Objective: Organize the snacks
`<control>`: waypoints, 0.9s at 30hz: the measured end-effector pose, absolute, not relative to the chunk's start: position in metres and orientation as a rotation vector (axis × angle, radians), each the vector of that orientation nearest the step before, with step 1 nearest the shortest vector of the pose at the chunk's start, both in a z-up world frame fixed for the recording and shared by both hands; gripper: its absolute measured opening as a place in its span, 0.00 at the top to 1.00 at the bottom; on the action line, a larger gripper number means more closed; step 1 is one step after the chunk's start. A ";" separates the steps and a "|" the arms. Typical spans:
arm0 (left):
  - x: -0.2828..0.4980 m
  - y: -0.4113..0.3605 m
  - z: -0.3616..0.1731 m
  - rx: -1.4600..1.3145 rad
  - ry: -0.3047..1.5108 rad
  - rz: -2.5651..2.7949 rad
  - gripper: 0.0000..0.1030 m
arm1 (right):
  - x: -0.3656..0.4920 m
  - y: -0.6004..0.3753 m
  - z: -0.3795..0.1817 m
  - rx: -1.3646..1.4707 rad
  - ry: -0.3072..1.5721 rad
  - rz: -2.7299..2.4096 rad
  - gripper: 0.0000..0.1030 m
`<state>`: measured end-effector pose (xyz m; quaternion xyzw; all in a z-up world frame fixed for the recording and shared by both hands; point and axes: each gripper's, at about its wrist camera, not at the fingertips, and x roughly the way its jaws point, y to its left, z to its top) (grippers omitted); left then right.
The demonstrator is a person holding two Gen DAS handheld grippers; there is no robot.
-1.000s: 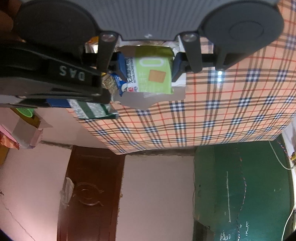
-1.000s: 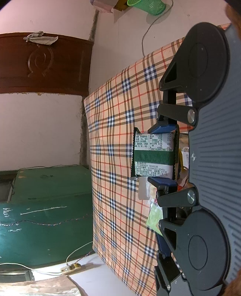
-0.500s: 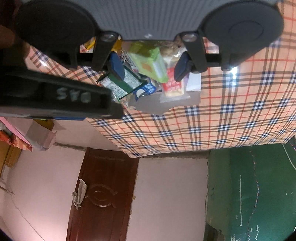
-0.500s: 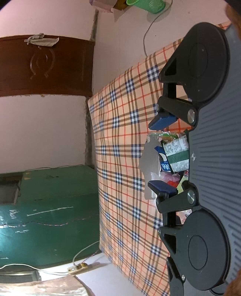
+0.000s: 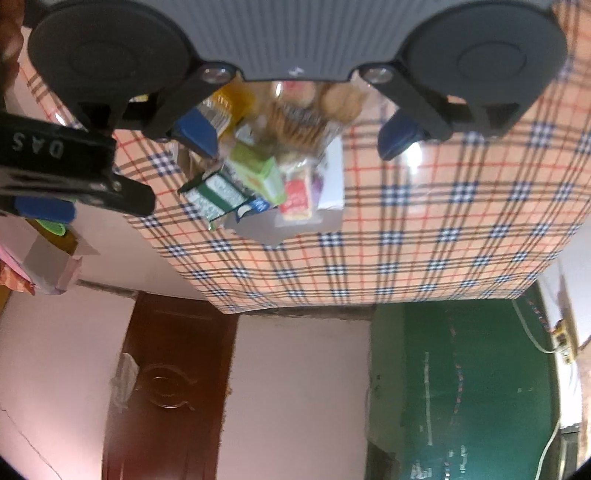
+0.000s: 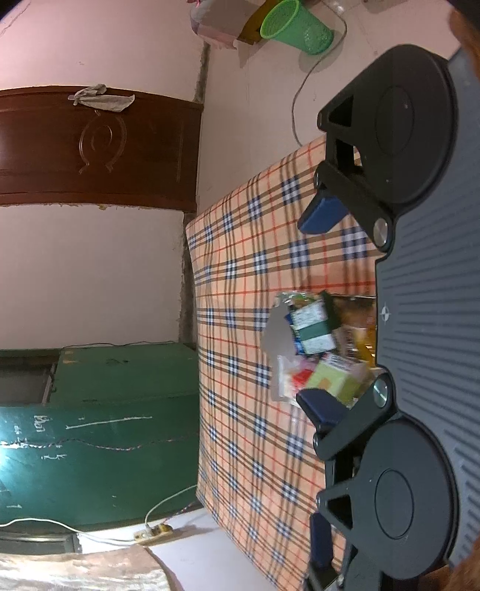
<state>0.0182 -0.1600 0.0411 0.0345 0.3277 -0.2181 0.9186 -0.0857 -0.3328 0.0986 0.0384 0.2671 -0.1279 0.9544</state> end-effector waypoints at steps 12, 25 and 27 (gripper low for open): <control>-0.032 -0.134 0.032 0.108 0.740 -0.303 0.02 | -0.146 -0.313 0.086 0.064 0.582 -0.270 0.00; -0.056 -0.125 0.028 0.106 0.738 -0.257 0.02 | -0.181 -0.298 0.071 0.055 0.611 -0.263 0.00; -0.058 -0.124 0.028 0.105 0.734 -0.251 0.02 | -0.184 -0.297 0.070 0.057 0.612 -0.259 0.00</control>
